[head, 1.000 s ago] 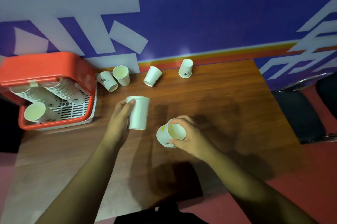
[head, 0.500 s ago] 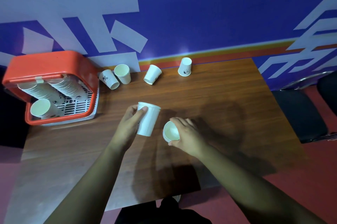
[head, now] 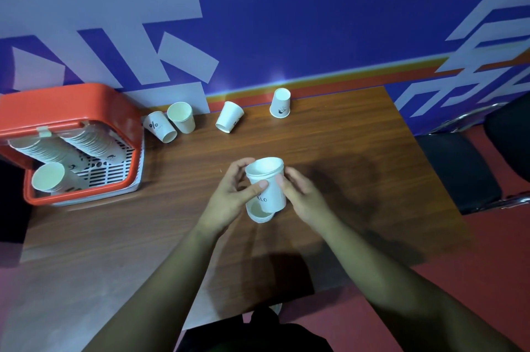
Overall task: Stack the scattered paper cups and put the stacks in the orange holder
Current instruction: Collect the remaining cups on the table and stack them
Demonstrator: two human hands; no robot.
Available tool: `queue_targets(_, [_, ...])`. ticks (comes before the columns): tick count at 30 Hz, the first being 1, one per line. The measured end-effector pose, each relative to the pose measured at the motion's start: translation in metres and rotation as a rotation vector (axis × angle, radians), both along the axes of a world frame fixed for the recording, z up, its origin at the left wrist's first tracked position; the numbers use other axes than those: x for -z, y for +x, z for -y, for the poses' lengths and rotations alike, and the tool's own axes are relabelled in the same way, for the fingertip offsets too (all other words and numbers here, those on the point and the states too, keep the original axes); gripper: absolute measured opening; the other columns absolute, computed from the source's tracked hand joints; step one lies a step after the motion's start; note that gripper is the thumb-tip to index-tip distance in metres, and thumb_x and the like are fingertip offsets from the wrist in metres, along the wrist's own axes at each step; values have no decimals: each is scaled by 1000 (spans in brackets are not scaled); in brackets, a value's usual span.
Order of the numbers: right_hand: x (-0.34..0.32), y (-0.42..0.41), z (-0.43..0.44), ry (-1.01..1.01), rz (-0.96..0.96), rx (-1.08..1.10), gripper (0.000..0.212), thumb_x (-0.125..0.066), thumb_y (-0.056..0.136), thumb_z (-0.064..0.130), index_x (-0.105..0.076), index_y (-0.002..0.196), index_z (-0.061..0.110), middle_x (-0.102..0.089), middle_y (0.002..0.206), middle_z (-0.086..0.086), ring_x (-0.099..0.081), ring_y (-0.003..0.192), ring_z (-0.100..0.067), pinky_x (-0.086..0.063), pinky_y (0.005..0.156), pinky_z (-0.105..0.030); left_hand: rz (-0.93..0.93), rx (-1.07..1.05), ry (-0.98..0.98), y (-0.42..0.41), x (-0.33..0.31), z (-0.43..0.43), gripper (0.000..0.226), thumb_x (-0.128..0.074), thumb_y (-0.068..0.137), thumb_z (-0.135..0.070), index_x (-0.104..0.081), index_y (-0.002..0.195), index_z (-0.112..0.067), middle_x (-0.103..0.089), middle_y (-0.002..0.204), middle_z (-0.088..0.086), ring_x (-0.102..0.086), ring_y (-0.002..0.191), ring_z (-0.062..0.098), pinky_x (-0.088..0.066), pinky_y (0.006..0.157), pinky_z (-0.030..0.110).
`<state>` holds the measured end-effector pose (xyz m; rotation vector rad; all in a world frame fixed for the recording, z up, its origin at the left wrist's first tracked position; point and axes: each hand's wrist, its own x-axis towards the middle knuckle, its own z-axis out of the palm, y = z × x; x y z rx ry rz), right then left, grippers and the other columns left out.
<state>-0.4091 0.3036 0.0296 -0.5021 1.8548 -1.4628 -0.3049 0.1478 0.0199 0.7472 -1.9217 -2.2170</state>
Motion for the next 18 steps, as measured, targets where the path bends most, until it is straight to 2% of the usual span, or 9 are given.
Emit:
queue_targets(3, [8,2,1,-28,35,25,33,-57,96,29,-60,124,11,-68,122,-3,-63,114,-13,-50,93,-23,14,38,-86,4,2,5,56,-82,73,-37,-58,124,-36,-67,124,-8,-62,109,12,-46,104,54])
queue_targets(6, [18,7,3,-30,63,10,33,-58,97,19,-57,128,7,-66,125,-8,-62,115,-13,-48,96,-23,25,69,-144,12,6,11,62,-84,71,-35,-56,127,-32,-66,127,-6,-62,109,13,-50,99,49])
queue_targets(9, [27,11,4,2,85,1,46,-64,92,16,-50,136,15,-62,132,-7,-59,122,-17,-47,103,-31,67,118,-210,18,14,16,67,-86,74,-27,-54,133,-28,-64,128,-9,-61,113,13,-51,100,43])
queue_targets(13, [39,12,-2,87,-15,-55,56,-67,81,30,-52,134,23,-61,134,2,-54,127,-12,-42,110,-40,129,175,-176,22,27,14,68,-79,83,-3,-48,141,-24,-60,131,-8,-64,109,-2,-53,90,22])
queue_targets(14, [42,12,-4,116,-41,-69,54,-66,80,32,-54,132,27,-60,134,6,-53,128,-9,-41,111,-40,155,187,-181,23,30,13,67,-78,85,-4,-49,140,-29,-60,132,-9,-64,108,-6,-52,89,18])
queue_targets(16, [50,12,-8,186,-89,-102,52,-63,79,35,-55,130,34,-58,134,12,-51,128,-5,-40,111,-39,203,218,-238,27,40,15,61,-78,87,-15,-50,135,-42,-61,135,-12,-59,115,-10,-49,96,18])
queue_targets(18, [60,12,-12,249,-113,-116,56,-62,78,38,-56,134,31,-59,134,11,-52,127,-5,-41,110,-40,247,271,-304,29,45,16,56,-76,89,-23,-50,132,-46,-59,135,-19,-54,118,-13,-45,104,21])
